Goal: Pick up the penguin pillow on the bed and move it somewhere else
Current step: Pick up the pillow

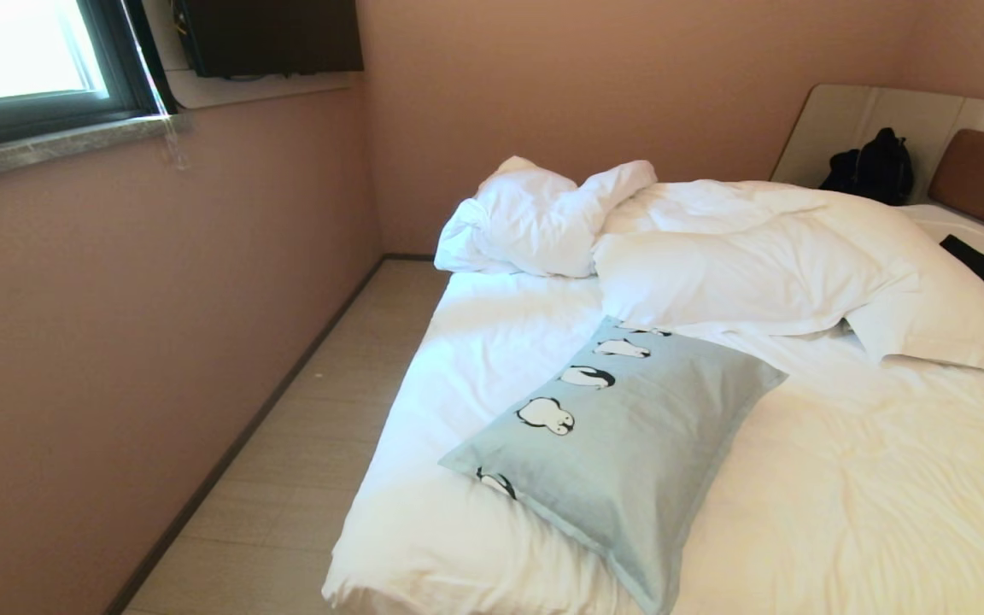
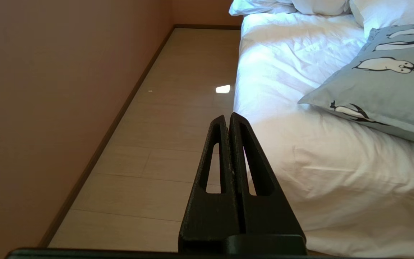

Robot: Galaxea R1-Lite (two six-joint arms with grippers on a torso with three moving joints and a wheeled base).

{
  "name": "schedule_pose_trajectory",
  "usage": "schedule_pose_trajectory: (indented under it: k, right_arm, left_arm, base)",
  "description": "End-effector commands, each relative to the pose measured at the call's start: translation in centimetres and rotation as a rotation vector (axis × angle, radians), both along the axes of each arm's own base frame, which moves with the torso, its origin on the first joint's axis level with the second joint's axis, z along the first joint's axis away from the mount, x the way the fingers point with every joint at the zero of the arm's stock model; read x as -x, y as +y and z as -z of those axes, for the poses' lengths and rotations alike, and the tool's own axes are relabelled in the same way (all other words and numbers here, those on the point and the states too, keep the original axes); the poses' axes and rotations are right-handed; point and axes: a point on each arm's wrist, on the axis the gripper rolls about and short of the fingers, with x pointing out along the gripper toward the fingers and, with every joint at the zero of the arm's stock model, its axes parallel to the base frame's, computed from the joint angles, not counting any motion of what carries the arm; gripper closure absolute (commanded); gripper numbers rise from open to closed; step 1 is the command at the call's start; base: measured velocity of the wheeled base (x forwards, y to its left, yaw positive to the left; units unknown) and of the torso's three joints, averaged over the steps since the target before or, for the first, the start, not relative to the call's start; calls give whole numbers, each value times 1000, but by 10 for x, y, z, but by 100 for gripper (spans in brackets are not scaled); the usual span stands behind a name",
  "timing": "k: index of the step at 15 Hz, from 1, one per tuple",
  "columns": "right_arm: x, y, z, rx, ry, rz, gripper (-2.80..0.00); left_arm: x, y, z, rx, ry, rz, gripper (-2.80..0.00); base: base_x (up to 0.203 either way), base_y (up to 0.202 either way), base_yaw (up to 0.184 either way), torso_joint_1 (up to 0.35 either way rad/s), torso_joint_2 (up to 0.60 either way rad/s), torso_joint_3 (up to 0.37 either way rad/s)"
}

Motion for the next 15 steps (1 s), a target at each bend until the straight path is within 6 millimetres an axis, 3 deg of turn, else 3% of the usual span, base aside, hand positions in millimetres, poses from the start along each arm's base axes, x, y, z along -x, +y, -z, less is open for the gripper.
schedule_pose_trajectory:
  k: [1, 11, 15]
  right_arm:
    - [0, 0, 0, 0, -1, 1, 0]
    - [0, 0, -2, 4, -7, 2, 0]
    - [14, 0, -39, 3, -133, -5, 0]
  left_arm:
    - [0, 0, 0, 0, 1, -2, 0]
    - [0, 0, 0, 0, 1, -1, 0]
    - [0, 0, 0, 0, 1, -1, 0]
  base:
    - [0, 0, 0, 0, 0, 0]
    - [0, 0, 0, 0, 0, 0]
    - [0, 0, 0, 0, 0, 0]
